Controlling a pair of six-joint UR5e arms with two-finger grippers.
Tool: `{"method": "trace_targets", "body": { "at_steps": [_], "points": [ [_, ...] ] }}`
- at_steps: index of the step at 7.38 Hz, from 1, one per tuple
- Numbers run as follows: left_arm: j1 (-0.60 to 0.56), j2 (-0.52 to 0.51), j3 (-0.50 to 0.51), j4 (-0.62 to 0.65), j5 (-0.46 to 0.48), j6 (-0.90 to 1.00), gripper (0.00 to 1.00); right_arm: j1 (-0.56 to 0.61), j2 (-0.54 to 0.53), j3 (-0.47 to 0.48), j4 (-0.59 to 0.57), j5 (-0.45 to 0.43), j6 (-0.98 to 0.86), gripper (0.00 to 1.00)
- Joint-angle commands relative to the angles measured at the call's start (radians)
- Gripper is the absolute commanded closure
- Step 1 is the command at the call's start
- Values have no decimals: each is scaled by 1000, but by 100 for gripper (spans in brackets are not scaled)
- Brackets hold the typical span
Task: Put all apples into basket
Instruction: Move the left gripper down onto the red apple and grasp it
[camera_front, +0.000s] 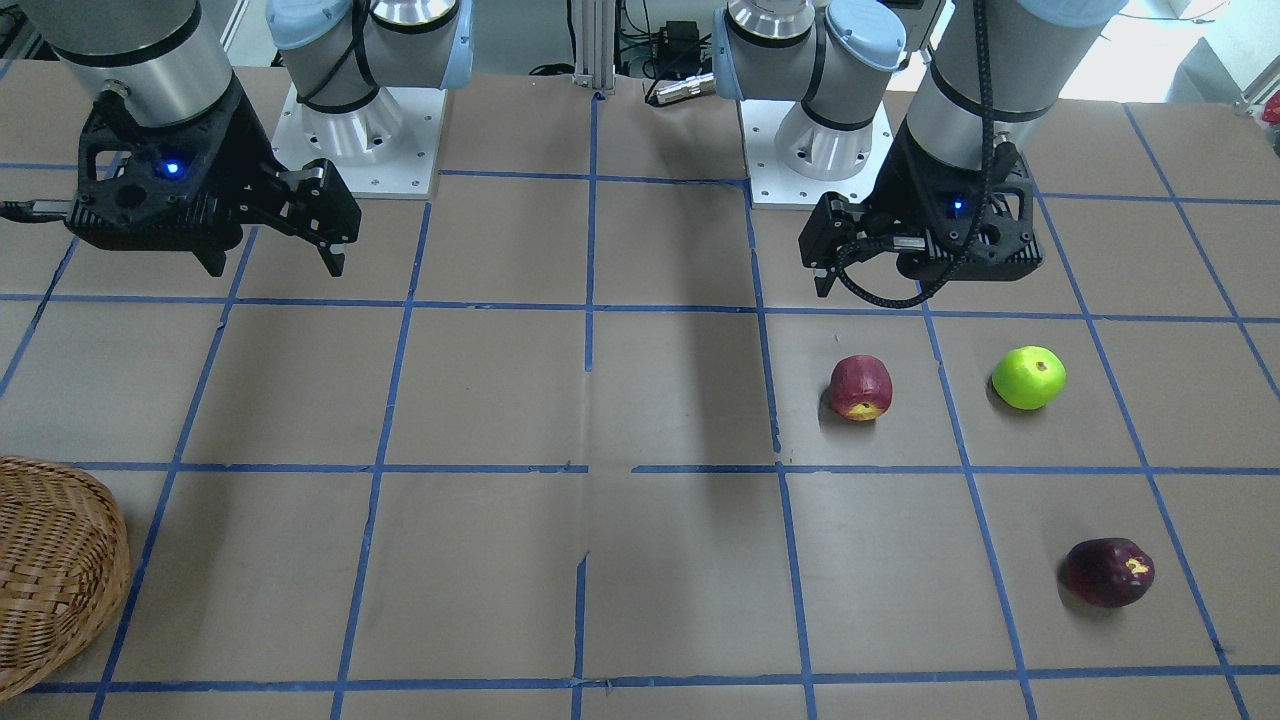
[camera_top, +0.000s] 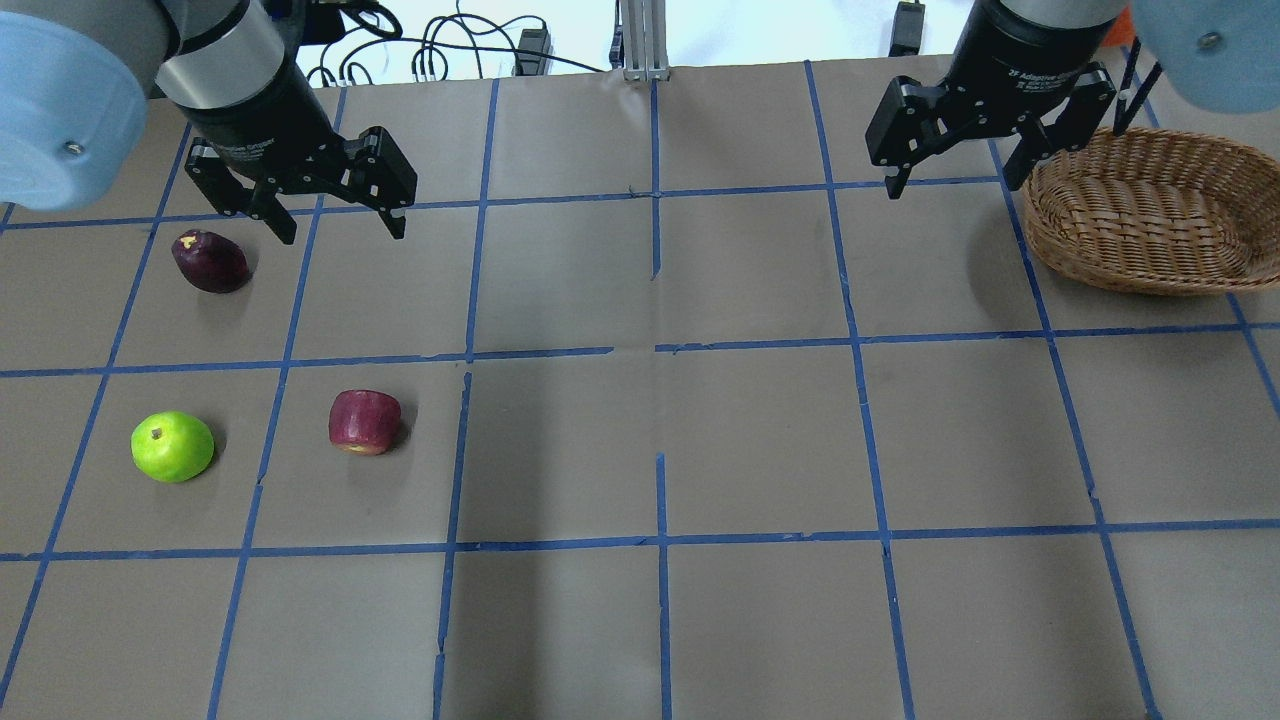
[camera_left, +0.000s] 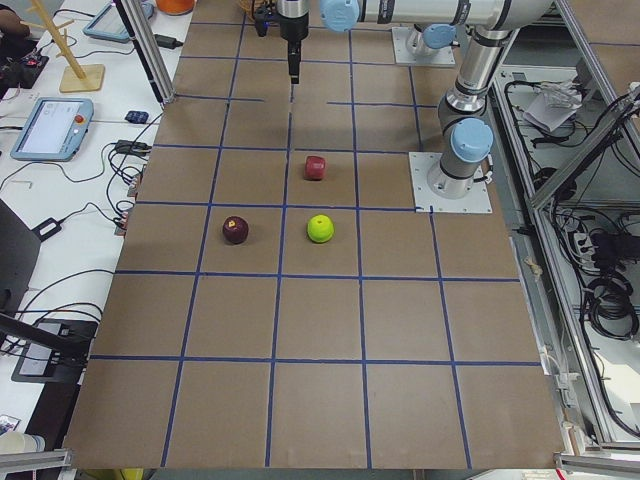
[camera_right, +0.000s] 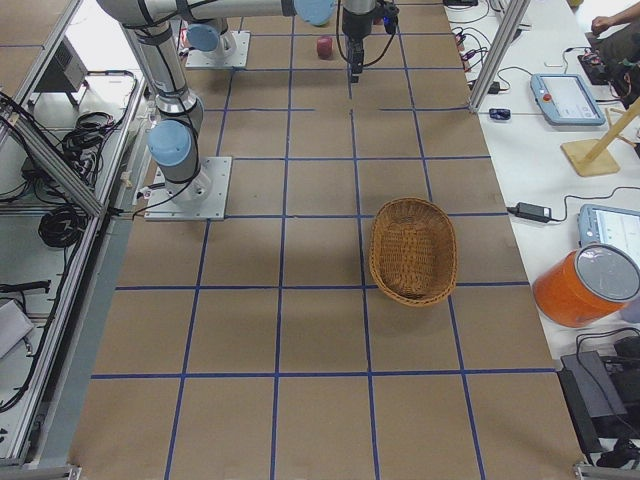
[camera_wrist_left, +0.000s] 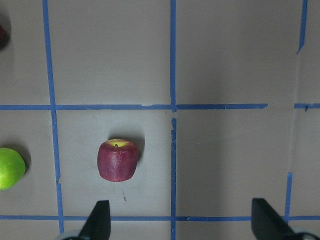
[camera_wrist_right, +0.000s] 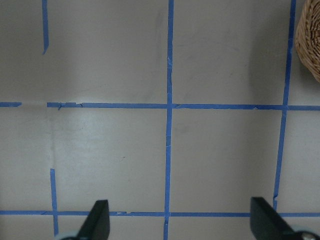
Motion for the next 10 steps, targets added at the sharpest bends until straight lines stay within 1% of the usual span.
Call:
{"method": "trace_targets", "body": {
  "at_steps": [1, 5, 6, 7, 8, 9, 10],
  "points": [
    [0, -3, 0, 2, 0, 0, 0, 0, 0, 2, 0, 0, 0, 0],
    [1, 2, -5, -2, 3, 3, 0, 0, 0, 5, 0, 2, 0, 0],
    [15, 2, -21, -8, 2, 74, 0, -2, 0, 3, 0, 0, 0, 0],
    [35, 14, -90, 21, 5, 204, 0, 0, 0, 5, 0, -1, 0, 0],
    [65, 15, -173, 108, 5, 195, 0, 0, 0, 5, 0, 0, 0, 0],
    [117, 15, -293, 226, 3, 221, 0, 0, 0, 5, -2, 0, 0, 0],
    [162, 31, -405, 306, 5, 263, 0, 0, 0, 5, 0, 0, 0, 0]
  ]
}}
